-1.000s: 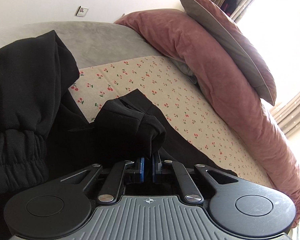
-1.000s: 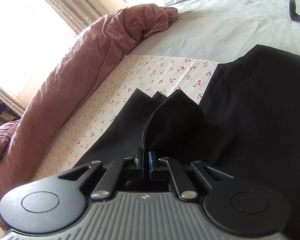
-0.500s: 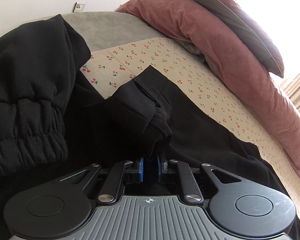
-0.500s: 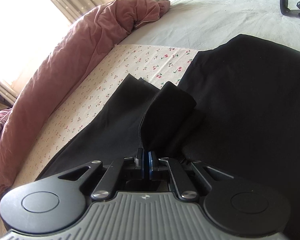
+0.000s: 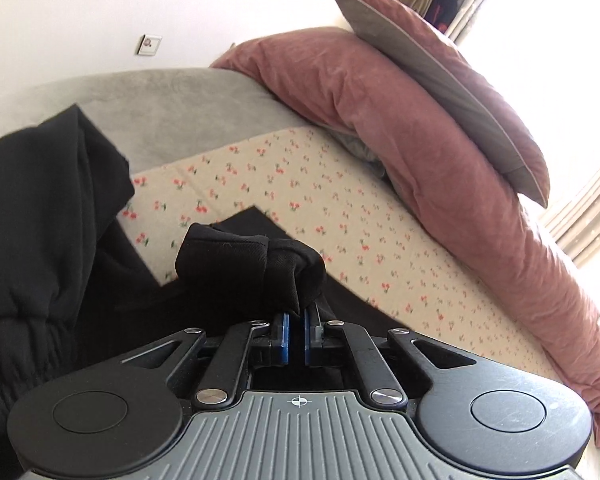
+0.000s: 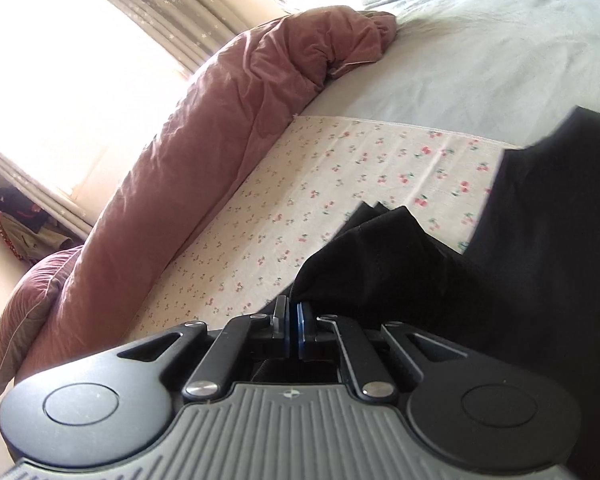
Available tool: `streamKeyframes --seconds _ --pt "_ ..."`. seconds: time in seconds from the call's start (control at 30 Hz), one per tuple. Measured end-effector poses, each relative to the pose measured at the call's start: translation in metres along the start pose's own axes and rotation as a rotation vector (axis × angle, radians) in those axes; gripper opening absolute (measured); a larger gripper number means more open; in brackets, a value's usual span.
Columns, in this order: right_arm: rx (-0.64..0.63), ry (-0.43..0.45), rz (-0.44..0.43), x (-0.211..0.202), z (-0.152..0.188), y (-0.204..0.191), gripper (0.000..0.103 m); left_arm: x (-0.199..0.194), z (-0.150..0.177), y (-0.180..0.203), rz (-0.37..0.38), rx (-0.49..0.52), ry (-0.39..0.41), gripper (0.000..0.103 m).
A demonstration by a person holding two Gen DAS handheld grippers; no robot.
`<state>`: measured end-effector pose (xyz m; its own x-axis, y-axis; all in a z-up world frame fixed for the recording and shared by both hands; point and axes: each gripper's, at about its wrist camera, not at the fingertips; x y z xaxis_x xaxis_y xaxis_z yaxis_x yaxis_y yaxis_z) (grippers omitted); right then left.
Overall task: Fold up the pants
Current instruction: 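Grasp the trouser leg hem with the left gripper while the right gripper grasps the other hem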
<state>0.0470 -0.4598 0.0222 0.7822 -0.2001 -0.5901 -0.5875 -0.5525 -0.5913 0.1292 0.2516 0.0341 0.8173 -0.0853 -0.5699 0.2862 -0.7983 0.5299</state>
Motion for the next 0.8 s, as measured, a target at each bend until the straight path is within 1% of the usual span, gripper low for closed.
streamKeyframes --seconds 0.07,0.1,0.13,0.17,0.2,0.23,0.27,0.3,0.33,0.37,0.43,0.47,0.53,0.63,0.67,0.7,0.73,0.8 --pt "-0.071 -0.044 -0.018 0.029 -0.023 -0.049 0.000 -0.002 -0.015 -0.005 0.027 -0.070 0.032 0.004" --pt "-0.114 -0.040 -0.031 0.036 -0.035 -0.077 0.000 -0.007 -0.019 -0.009 0.046 -0.099 0.048 0.004" --pt "-0.163 -0.010 -0.053 0.032 -0.045 -0.106 0.000 -0.015 -0.022 -0.013 0.062 -0.101 0.075 0.004" --pt "-0.196 0.035 -0.103 0.019 -0.053 -0.131 0.000 -0.022 -0.021 -0.014 0.067 -0.079 0.102 0.004" --pt "-0.220 0.084 -0.193 -0.001 -0.058 -0.151 0.000 -0.030 -0.018 -0.016 0.067 -0.041 0.125 0.004" --pt "-0.257 0.140 -0.282 -0.026 -0.060 -0.165 0.000 -0.034 -0.013 -0.019 0.062 -0.014 0.127 0.004" --pt "-0.304 0.205 -0.323 -0.053 -0.059 -0.174 0.000 -0.034 -0.007 -0.023 0.057 0.000 0.114 0.004" --pt "-0.335 0.249 -0.322 -0.073 -0.055 -0.175 0.000 -0.032 0.001 -0.028 0.054 0.010 0.095 0.004" --pt "-0.354 0.275 -0.306 -0.086 -0.052 -0.170 0.000 -0.026 0.012 -0.034 0.046 0.031 0.066 0.004" --pt "-0.363 0.288 -0.270 -0.096 -0.047 -0.157 0.000 -0.017 0.022 -0.038 0.034 0.043 0.024 0.004" --pt "-0.337 0.266 -0.200 -0.093 -0.037 -0.124 0.000 0.001 0.040 -0.048 0.023 0.024 -0.068 0.004" --pt "-0.293 0.228 -0.157 -0.084 -0.030 -0.097 0.000 0.006 0.049 -0.052 0.013 0.025 -0.095 0.004" --pt "-0.188 0.118 -0.065 -0.051 -0.011 -0.041 0.000 0.010 0.058 -0.054 0.009 0.049 -0.110 0.005" --pt "-0.050 -0.045 0.112 -0.004 0.024 0.036 0.000 0.006 0.055 -0.050 0.025 0.065 -0.125 0.005" --pt "0.004 -0.070 0.135 0.003 0.034 0.056 0.000 0.005 0.054 -0.048 0.022 0.077 -0.125 0.005" --pt "0.042 -0.064 0.108 0.004 0.041 0.069 0.000 0.004 0.054 -0.047 0.015 0.092 -0.121 0.005" --pt "0.055 -0.054 0.088 -0.001 0.044 0.071 0.000 0.003 0.054 -0.048 0.014 0.100 -0.117 0.005" --pt "0.032 -0.028 0.095 -0.019 0.041 0.055 0.000 0.005 0.058 -0.050 0.010 0.090 -0.122 0.005"
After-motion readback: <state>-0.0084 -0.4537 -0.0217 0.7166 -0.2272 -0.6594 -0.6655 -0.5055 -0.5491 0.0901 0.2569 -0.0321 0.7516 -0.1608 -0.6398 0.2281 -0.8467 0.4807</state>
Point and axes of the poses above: each gripper's, at about its wrist camera, not at the fingertips, and x roughly the way its jaws point, y to its right, z to its underside, and after that the axes turned 4 degrees about z, right-handed
